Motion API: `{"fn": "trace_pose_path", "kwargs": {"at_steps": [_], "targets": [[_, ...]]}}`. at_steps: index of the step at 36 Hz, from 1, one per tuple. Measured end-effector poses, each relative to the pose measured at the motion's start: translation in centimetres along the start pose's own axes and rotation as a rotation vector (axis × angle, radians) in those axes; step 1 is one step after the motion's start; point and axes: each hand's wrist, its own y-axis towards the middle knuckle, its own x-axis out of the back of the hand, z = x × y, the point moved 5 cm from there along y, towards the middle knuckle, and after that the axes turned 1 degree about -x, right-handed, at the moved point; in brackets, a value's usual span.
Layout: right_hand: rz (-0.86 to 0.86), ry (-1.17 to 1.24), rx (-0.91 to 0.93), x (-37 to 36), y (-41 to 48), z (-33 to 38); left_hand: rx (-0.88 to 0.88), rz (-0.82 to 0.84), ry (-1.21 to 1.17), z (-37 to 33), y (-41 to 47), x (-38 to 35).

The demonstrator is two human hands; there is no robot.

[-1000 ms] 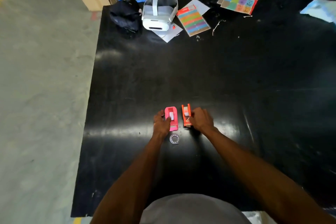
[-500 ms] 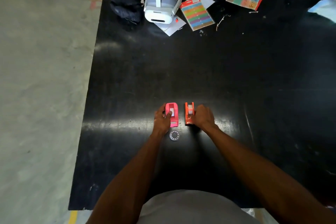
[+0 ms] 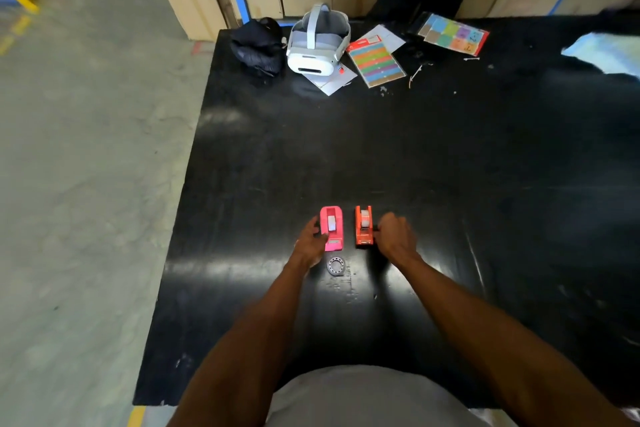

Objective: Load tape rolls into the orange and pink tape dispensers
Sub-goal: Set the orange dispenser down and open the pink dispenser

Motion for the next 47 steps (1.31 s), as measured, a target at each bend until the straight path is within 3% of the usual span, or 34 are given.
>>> {"fn": "trace_pose_path", "kwargs": {"at_steps": [8,12,17,30,33,36,39,43,47], "targets": [[-0.093,0.067,0.032,1.4,-1.6,0.6,0.082,0.006,0.183,4.7,1.2,1.2],[-0.098,0.117,0.113,1.0,-2.1,2.4,0.063,0.012,0.226,2.0,-2.2,1.7],[0.007,0.113,0.233,-1.3,-2.1,4.9,0.120,-0.015,0.224,2.2,-2.0,2.5],[0.287,0.116,0.101,-5.6,-1.0,6.9,0.083,0.107,0.333,3.2,2.0,2.4],[0.278,0.089,0.108,-6.8,0.2,6.7,0.014,0.167,0.285,2.4,2.7,1.5],[0.216,0.058,0.107,-7.5,1.2,6.3,-0.013,0.144,0.211,-0.5,0.8,1.3],[0.166,0.060,0.114,-6.7,0.8,6.8,-0.039,0.130,0.083,0.9,2.0,1.7],[0.065,0.129,0.172,-4.9,-0.5,7.8,0.011,-0.020,-0.028,5.0,4.3,2.8],[-0.020,0.179,0.188,-3.0,-1.7,8.6,-0.098,-0.162,-0.031,-1.9,-1.3,3.3]]}}
